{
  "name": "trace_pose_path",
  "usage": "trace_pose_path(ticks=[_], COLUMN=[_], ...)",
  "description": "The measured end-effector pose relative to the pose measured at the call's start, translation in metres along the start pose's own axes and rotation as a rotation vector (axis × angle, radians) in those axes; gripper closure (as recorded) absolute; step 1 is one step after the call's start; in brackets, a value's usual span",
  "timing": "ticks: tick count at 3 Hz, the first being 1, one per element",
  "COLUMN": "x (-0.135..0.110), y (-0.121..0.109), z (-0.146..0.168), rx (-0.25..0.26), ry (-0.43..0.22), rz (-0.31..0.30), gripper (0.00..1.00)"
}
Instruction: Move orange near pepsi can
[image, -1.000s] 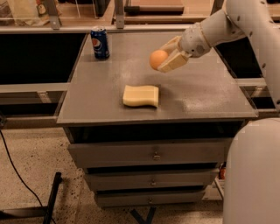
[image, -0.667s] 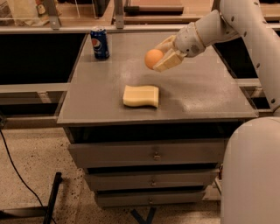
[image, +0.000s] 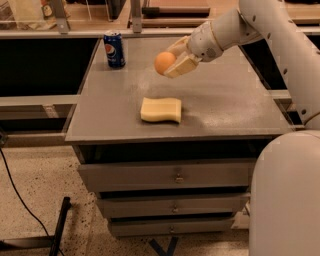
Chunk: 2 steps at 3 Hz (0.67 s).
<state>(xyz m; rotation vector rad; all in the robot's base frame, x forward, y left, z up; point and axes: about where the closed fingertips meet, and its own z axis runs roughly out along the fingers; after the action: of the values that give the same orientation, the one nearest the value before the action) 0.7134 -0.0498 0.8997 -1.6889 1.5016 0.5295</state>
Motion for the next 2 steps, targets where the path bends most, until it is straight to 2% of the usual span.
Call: trace_pose_path(ticks=[2], x=[-0.009], y=[-0.008], z=[0.034], rx=[-0.021], ry=[0.031], rz=[-0.035], gripper=[1.0])
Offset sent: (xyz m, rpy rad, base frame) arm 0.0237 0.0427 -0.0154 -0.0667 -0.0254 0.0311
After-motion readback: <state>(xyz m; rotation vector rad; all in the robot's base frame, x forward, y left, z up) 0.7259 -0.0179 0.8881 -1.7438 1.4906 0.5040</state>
